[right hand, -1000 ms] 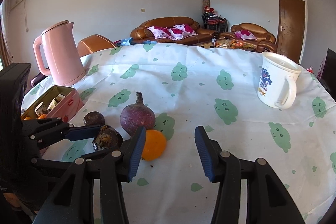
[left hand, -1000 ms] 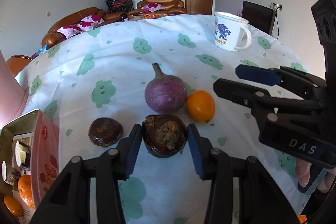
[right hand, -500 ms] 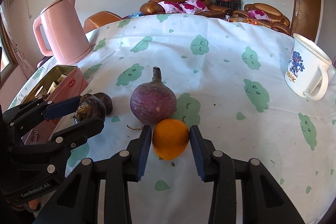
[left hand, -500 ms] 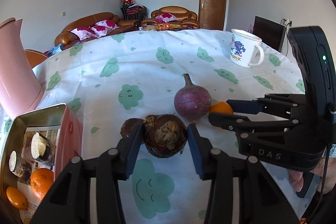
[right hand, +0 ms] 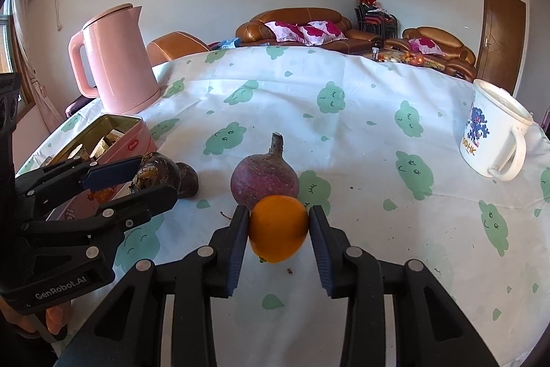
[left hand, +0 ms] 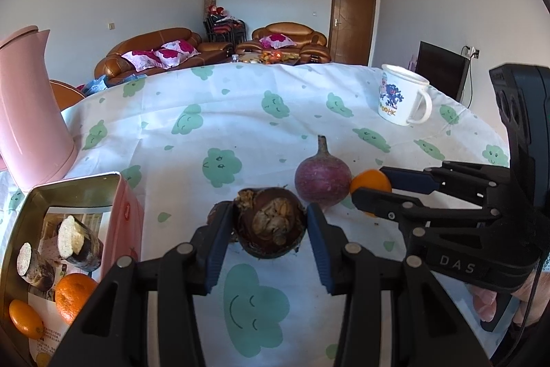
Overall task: Organize fruits
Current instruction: 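Lift the brown fruit with the left tool while the right tool lifts the small orange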
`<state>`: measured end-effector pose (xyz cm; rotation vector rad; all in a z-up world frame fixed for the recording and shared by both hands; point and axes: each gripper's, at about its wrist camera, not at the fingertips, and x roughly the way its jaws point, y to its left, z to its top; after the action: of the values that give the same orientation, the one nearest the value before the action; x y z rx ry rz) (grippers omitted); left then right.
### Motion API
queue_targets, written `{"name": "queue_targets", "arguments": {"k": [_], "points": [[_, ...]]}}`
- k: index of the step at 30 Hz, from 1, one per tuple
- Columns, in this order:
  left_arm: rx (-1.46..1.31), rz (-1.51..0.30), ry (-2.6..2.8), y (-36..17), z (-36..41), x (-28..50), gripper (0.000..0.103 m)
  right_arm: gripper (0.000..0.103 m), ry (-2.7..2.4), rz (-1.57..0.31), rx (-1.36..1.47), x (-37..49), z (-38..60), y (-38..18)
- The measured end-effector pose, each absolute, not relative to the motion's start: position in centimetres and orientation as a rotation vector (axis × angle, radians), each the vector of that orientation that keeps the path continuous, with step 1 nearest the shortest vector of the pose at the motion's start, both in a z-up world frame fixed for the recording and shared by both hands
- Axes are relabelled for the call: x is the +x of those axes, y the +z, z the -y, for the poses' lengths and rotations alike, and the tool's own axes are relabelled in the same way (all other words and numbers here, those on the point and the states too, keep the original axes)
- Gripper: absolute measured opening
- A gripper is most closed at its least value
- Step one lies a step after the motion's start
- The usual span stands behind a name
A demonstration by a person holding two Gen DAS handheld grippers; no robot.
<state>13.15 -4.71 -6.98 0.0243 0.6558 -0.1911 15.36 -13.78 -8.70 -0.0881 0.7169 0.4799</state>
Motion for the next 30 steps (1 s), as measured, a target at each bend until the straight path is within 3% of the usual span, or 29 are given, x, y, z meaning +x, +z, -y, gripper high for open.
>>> {"name": "queue_targets", "arguments": {"k": [30], "points": [[0.044,-0.539,-0.148,-5.9,4.7,11.3,0.046,0.038,0.52,-0.502,-0.102,12.0,14.1,-6.6]]}}
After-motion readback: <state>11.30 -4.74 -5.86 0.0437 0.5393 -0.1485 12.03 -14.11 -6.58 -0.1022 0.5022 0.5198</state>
